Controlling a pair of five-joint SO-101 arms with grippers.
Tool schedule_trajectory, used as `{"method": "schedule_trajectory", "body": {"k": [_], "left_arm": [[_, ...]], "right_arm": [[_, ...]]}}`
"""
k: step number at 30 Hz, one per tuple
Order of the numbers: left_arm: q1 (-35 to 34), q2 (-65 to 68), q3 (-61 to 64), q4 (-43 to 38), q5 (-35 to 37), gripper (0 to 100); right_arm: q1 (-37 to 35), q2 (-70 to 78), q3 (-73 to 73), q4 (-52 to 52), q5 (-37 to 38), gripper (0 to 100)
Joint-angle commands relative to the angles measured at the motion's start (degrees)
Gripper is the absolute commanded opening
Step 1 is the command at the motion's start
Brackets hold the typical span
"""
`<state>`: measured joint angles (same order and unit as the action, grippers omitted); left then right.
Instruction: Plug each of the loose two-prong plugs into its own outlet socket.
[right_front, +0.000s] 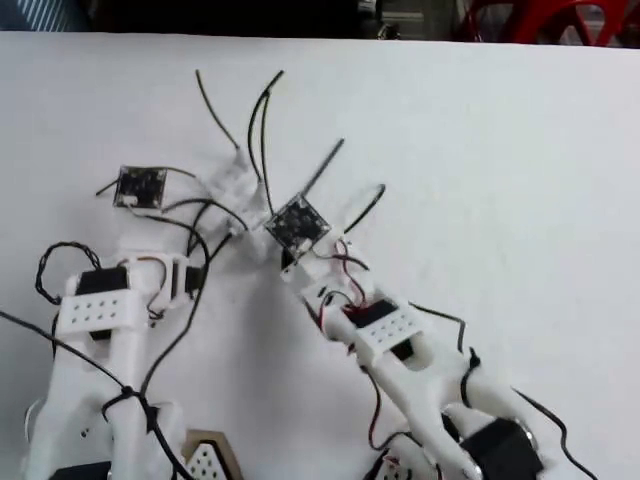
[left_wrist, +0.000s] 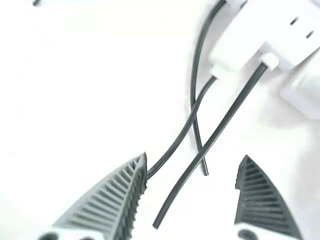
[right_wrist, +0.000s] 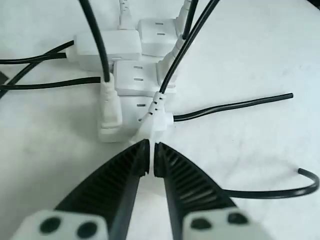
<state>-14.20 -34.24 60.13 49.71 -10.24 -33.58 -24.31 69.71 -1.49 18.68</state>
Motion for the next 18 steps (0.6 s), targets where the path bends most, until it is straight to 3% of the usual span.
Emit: {"method": "schedule_trajectory", "body": {"k": [1,6,10,18], "left_arm": [[-0.31,-2.42,-10.90,9.23,0.70,29],[-0.40,-4.18,-16.18,14.68,0.70,28],[-0.22,-15.96,-16.18,18.73,0.35,28],[-0.13,-43.47,-14.24,20.04,0.44,29]], "right_arm": [[0.13,-12.62,2.73,4.09,-0.09,1.8],[1.71,-33.71,4.48,21.32,-0.09,1.8],[3.82,-45.85,4.31,32.92,-0.09,1.8],[7.08,-49.10,3.87,35.38,-0.09,1.9]]}}
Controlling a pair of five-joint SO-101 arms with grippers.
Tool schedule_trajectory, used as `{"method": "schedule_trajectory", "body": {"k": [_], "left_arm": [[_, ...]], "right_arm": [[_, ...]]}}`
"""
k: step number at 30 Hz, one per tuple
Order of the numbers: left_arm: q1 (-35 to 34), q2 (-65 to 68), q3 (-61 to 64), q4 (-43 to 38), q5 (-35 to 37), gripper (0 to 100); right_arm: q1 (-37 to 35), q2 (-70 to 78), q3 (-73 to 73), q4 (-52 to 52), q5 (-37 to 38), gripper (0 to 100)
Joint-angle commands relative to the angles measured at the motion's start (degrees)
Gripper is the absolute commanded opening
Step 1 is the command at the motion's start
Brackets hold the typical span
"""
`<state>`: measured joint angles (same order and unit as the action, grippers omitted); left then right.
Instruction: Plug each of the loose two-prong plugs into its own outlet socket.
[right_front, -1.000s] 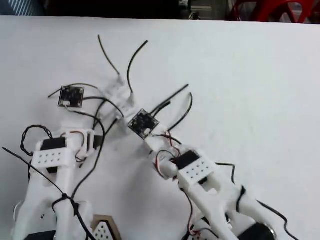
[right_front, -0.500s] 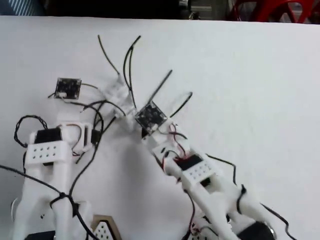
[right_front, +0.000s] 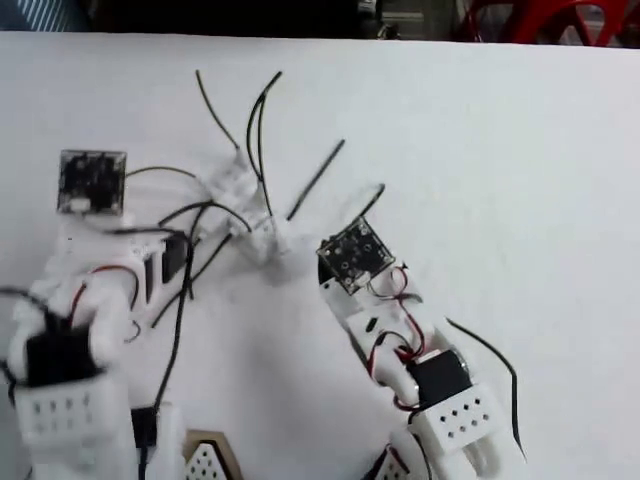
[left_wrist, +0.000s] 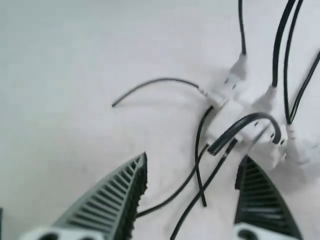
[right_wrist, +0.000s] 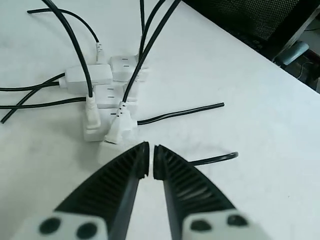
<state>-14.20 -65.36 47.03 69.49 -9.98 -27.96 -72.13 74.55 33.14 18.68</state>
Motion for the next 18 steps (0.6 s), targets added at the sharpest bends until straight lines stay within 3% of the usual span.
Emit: {"method": "schedule_trajectory", "body": {"k": [1,6,12,18], "left_arm": [[-0.13,-13.76,-0.09,0.26,0.18,29],[-0.13,-18.07,5.71,0.26,0.18,29],[-0.04,-26.33,13.27,-0.18,0.00,29],[-0.04,-38.81,23.82,-1.41,-0.09,29]], "right_arm": [[2.15,-1.27,-1.58,1.71,-0.09,2.0],[6.55,-1.36,-8.09,13.67,-1.05,2.1],[11.03,-2.24,-10.20,23.52,-10.99,2.1],[13.93,-12.53,-9.85,31.60,-14.42,1.9]]}}
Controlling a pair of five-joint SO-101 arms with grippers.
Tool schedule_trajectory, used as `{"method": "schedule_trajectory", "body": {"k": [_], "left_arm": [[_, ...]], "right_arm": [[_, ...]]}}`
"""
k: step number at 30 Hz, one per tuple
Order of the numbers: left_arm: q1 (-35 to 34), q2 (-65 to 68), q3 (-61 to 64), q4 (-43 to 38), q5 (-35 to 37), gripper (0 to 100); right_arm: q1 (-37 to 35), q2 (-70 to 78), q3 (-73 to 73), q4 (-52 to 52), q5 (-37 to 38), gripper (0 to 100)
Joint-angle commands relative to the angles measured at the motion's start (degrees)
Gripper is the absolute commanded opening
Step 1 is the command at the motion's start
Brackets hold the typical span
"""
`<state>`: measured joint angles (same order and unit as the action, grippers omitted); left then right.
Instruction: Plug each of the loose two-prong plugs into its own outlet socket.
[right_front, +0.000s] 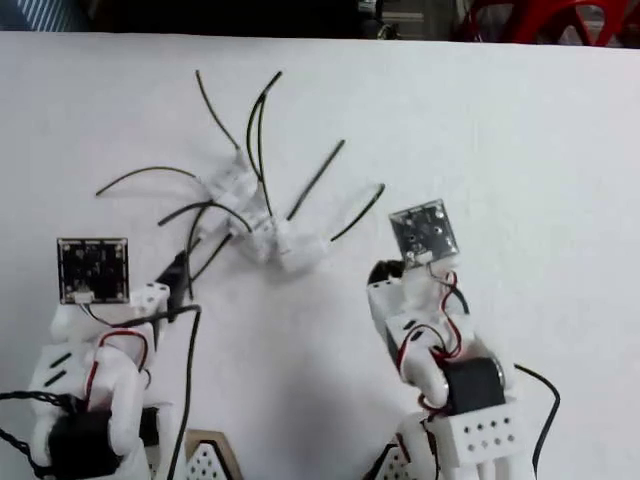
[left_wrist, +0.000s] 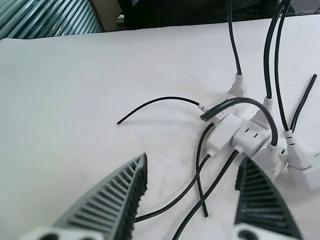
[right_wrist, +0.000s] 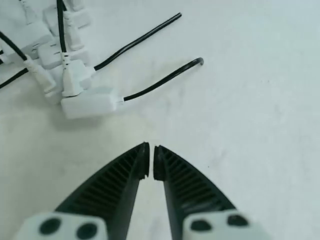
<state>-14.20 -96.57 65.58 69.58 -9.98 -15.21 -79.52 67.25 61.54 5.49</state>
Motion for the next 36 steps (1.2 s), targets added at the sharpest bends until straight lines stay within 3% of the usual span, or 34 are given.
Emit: {"method": "schedule_trajectory", "body": {"k": [1,8,12,18,22,30,36], "left_arm": [[-0.04,-8.75,6.33,-1.49,-0.09,29],[-0.04,-7.78,13.01,-1.49,-3.43,29],[-0.04,-7.78,18.46,-3.16,-3.52,29],[-0.04,-7.43,31.65,-15.56,-3.60,29],[0.31,-7.60,31.38,-16.09,-3.52,29],[12.88,-7.43,31.38,-7.91,-3.52,28],[16.75,-7.43,31.38,0.97,-3.52,28]], "right_arm": [[1.19,-7.52,-1.76,4.00,-1.14,1.9],[1.27,-24.66,11.96,4.70,-0.97,2.1],[3.91,-21.93,14.15,4.70,-1.05,2.1],[9.01,-23.78,23.21,1.54,-0.70,2.1],[10.24,-23.52,29.71,-3.91,-1.05,2.1],[9.98,-23.43,29.63,-3.65,-0.79,2.1],[9.71,-23.43,29.63,8.84,-0.70,2.1]]}}
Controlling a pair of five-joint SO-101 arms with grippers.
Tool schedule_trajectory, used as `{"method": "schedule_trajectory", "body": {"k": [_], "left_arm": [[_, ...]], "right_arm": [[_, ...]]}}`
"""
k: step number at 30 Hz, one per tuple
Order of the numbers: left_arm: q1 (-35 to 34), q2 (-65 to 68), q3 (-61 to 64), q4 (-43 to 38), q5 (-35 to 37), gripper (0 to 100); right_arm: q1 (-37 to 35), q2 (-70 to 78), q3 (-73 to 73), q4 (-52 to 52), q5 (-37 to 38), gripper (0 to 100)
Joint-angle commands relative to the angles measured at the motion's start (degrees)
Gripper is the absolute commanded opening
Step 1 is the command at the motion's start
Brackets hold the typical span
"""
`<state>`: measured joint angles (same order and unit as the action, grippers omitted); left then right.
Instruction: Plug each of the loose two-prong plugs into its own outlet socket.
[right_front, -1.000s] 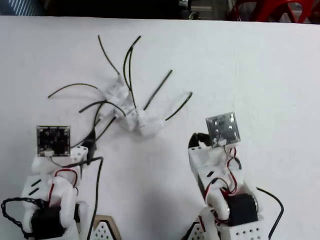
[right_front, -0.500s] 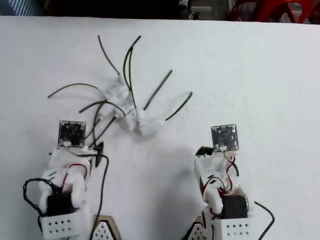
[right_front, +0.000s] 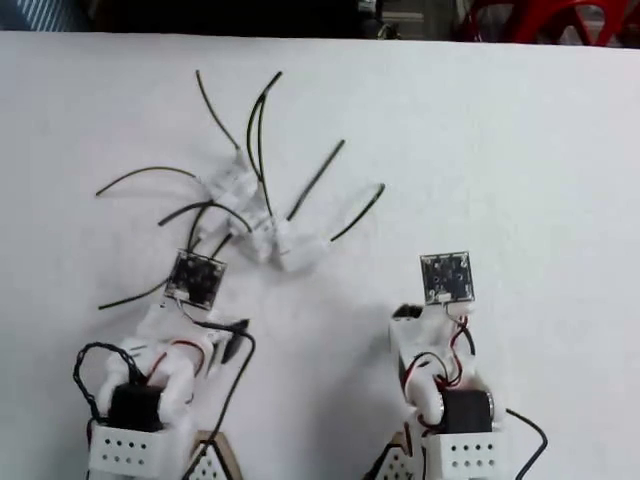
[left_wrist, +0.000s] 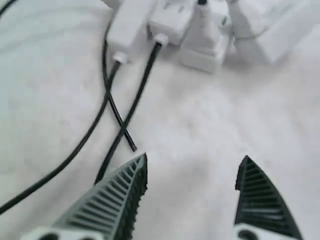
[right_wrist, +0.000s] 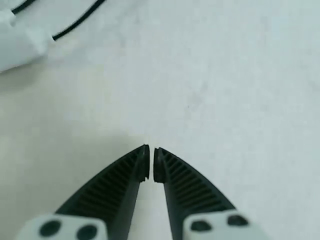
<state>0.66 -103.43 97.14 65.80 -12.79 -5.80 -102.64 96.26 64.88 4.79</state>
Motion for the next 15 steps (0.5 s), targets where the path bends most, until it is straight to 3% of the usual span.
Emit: {"method": "schedule_trajectory", "body": {"k": [1,15], "left_arm": [[1.63,-0.57,-0.18,5.54,-0.70,28],[1.63,-0.66,-0.18,7.56,-0.53,28]], "right_arm": [[0.31,-0.31,0.62,7.52,0.00,2.1],[0.75,-0.31,0.62,7.69,0.00,1.9]]}}
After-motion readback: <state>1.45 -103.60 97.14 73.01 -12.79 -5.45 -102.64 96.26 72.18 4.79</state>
